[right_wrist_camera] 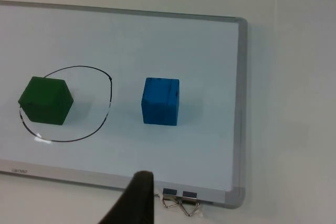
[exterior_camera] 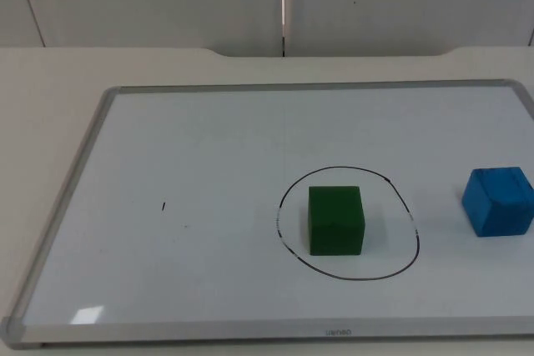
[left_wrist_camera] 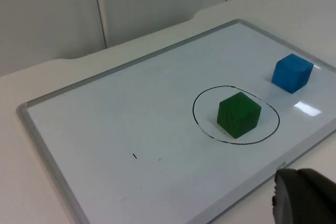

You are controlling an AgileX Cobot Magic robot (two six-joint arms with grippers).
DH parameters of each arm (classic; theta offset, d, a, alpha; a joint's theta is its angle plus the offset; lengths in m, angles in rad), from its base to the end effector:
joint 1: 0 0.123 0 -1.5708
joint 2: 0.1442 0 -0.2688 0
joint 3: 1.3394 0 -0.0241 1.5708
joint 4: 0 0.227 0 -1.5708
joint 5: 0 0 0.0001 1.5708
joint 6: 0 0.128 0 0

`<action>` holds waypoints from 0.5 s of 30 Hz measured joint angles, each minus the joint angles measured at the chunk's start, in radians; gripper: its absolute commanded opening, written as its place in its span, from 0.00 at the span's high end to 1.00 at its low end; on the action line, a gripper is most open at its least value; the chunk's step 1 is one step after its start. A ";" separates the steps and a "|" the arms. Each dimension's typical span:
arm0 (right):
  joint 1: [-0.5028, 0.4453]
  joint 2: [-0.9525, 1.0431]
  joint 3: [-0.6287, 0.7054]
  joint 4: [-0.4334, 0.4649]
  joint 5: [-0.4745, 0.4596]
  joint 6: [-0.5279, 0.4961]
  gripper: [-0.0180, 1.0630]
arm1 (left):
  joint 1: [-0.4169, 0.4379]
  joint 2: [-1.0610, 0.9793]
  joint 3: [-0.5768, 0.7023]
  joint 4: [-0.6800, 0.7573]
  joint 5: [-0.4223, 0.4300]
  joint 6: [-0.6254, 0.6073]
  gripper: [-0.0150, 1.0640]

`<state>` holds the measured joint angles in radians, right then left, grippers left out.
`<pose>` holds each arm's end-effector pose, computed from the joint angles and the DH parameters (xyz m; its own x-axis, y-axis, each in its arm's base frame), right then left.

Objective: Push the two cubes into the marked area.

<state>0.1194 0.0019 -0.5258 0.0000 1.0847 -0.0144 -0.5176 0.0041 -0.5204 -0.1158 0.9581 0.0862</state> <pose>0.0199 0.0024 0.2536 -0.4511 -0.0686 -0.8898 -0.1256 0.9920 -0.0128 0.0175 -0.0239 0.2674 -0.2880 0.1862 -0.9393 0.5754 0.8177 -0.0143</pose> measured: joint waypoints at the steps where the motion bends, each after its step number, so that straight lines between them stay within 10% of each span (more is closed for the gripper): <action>1: 0.000 0.000 0.000 0.000 0.000 0.000 0.01 | 0.000 0.000 0.000 0.000 0.000 0.000 0.99; 15: 0.000 0.092 -0.017 0.000 -0.022 0.002 0.20 | 0.000 0.000 0.000 0.000 0.000 -0.001 0.99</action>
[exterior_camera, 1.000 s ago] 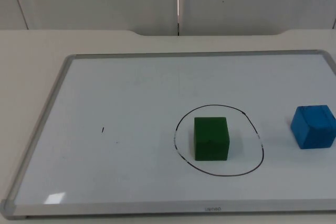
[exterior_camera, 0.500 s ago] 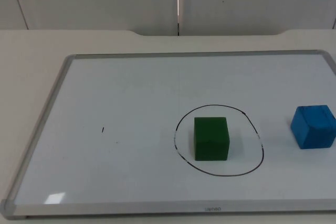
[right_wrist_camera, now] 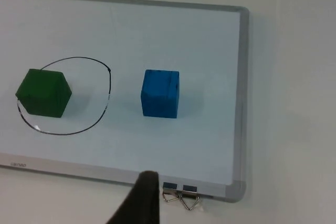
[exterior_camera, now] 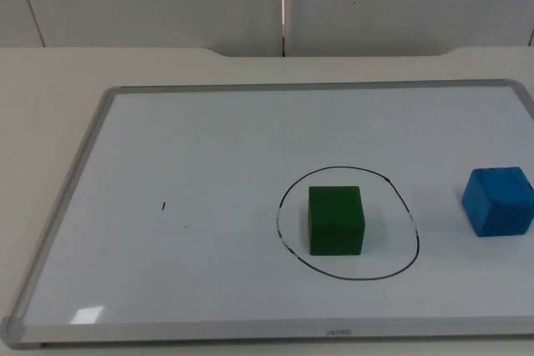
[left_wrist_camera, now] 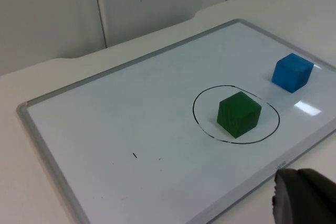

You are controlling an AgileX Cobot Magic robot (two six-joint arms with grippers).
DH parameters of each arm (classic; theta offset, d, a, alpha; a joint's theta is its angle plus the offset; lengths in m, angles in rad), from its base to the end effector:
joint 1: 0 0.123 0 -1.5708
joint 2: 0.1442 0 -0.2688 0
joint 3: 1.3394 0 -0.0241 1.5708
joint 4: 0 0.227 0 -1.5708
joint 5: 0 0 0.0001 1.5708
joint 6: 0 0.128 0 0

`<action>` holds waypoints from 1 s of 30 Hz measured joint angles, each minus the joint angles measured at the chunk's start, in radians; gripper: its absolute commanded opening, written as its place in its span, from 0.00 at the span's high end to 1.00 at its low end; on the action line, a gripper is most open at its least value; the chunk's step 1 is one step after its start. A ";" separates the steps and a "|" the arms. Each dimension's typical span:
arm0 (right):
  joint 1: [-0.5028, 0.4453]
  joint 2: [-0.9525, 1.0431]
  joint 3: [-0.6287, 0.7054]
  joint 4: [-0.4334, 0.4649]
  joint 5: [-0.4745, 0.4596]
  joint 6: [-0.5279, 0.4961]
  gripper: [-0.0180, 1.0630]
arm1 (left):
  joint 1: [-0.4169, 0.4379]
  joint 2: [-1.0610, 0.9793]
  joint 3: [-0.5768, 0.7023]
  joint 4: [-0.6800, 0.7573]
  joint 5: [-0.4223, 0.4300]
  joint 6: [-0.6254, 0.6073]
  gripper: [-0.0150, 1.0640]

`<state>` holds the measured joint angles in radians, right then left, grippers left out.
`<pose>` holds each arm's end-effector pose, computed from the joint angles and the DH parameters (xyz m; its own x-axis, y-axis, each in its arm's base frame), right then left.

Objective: Push the two cubes into the marked area.

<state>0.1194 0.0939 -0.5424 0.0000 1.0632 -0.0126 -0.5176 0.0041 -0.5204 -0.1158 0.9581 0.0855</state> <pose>0.0320 0.0038 0.2585 -0.4983 -0.0725 -0.8640 -0.1254 0.9920 -0.0109 0.0175 -0.0239 0.2674 -0.2884 0.1857 -0.9393 0.5752 0.8179 -0.0150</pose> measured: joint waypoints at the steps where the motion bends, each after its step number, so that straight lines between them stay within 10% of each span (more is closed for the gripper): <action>1: 0.000 0.026 -0.014 0.000 -0.019 0.000 0.25 | 0.000 0.000 0.000 0.000 0.000 0.000 0.99; 19: 0.000 0.525 -0.170 0.000 -0.254 0.000 0.91 | 0.000 0.000 0.000 0.000 0.000 0.000 0.99; 30: 0.000 0.835 -0.190 0.006 -0.396 0.013 0.93 | 0.000 0.000 0.000 0.000 0.000 0.000 0.99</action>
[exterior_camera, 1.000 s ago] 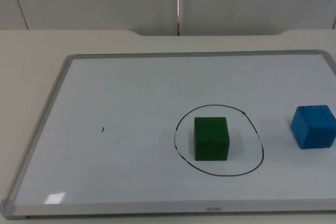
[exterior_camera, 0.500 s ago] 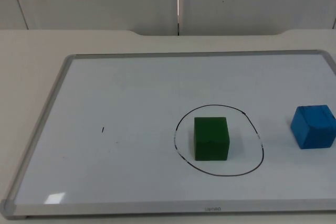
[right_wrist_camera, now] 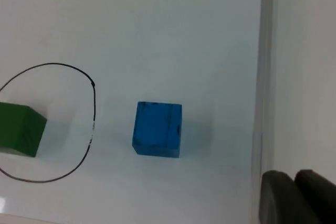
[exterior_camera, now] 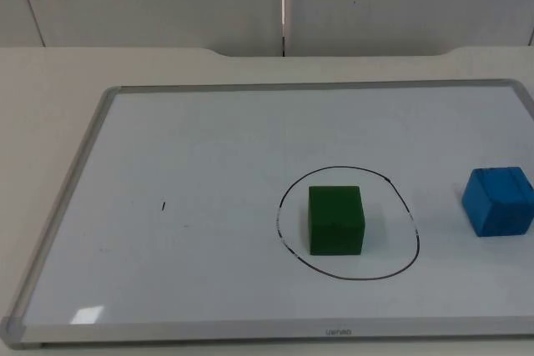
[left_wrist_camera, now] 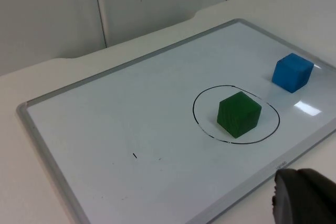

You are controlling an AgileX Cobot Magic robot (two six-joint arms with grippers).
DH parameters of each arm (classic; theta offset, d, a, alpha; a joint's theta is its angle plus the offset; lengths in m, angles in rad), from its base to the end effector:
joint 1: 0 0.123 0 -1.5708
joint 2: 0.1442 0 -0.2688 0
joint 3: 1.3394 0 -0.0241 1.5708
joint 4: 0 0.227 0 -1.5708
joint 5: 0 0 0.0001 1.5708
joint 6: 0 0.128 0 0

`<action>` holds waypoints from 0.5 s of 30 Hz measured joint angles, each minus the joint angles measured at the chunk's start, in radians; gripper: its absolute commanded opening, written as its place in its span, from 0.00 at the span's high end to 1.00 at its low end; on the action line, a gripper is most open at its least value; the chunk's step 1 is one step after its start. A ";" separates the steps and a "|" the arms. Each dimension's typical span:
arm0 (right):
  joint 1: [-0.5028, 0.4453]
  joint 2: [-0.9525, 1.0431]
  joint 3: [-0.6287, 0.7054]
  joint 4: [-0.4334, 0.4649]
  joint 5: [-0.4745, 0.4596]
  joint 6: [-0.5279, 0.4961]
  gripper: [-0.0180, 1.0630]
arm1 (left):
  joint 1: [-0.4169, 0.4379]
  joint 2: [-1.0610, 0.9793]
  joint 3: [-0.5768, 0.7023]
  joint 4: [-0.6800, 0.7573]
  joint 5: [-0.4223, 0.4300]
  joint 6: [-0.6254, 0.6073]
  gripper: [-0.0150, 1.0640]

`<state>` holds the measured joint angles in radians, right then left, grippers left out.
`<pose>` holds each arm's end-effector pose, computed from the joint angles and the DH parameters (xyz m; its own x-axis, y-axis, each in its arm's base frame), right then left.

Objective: Push the two cubes into the marked area.

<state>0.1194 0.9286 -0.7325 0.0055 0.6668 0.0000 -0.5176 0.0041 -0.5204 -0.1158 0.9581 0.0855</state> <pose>0.1898 0.0232 0.2687 -0.6957 -0.0791 -0.7139 -0.1185 0.9929 0.0055 0.0175 -0.0239 0.2674 -0.2884 0.1857 -0.9393 0.5752 0.8179 -0.0150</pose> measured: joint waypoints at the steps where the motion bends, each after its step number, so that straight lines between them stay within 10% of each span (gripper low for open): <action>1: 0.000 0.000 0.000 0.000 0.000 0.000 0.93 | 0.000 0.000 0.000 0.000 0.000 0.000 0.99; 15: 0.000 0.358 -0.001 0.002 -0.198 0.023 0.93 | 0.000 0.000 0.000 0.000 0.000 0.000 0.99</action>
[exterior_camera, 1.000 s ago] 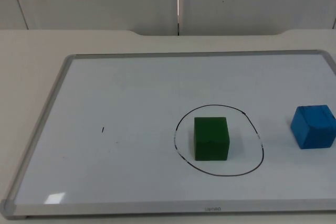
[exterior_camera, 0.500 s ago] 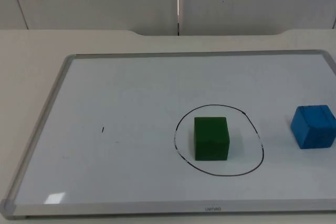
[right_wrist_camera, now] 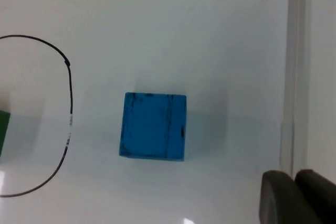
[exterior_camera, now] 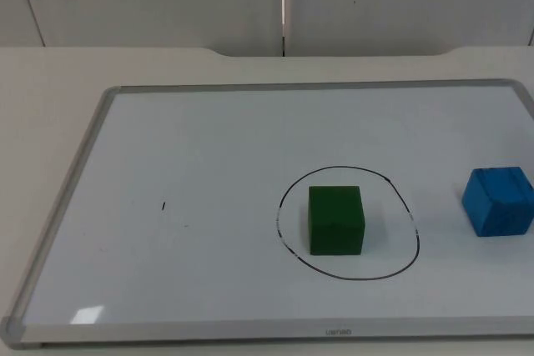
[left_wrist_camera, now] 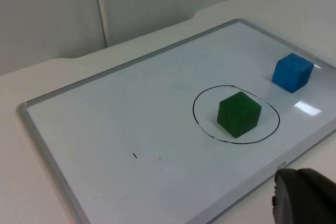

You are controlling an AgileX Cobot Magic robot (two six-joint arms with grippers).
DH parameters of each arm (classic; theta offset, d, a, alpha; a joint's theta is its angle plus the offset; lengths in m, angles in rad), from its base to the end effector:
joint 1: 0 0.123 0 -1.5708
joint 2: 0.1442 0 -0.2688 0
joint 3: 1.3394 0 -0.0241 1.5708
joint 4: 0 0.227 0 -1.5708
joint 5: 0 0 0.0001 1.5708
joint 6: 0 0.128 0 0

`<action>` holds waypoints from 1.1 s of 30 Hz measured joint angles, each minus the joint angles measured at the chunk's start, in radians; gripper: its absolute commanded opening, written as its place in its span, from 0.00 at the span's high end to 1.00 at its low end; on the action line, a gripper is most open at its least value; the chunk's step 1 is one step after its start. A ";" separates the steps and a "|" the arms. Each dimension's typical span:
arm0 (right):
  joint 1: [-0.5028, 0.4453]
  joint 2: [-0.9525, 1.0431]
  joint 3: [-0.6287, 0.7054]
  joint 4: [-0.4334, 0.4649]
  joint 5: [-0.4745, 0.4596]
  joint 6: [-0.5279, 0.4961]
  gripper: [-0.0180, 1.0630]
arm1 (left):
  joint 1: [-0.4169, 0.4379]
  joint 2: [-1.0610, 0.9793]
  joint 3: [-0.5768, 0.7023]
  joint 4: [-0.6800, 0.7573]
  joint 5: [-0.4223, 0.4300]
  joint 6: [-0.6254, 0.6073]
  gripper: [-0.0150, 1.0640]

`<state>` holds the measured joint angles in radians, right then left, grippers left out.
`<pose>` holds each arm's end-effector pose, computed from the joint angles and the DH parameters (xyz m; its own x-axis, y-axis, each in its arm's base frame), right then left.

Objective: Push the two cubes into the marked area.

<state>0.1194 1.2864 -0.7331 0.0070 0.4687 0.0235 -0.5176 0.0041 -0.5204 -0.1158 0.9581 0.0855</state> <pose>0.2502 0.0304 0.2056 -0.8020 -0.0663 -0.5936 -0.0972 0.9951 0.0202 0.0175 -0.0239 0.2674 -0.2884 0.1857 -0.9393 0.5752 0.8179 -0.0150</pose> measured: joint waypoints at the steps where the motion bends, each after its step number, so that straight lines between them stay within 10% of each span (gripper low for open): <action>1: 0.000 0.021 0.000 0.000 -0.020 0.000 0.93 | 0.000 0.000 0.000 0.000 0.000 0.000 0.99; 33: 0.000 0.415 -0.002 0.000 -0.260 0.002 0.93 | 0.000 0.000 0.000 0.002 0.000 0.000 0.99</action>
<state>0.1194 1.7012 -0.7347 0.0070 0.2087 0.0253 -0.5176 0.0041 -0.5204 -0.1135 0.9581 0.0855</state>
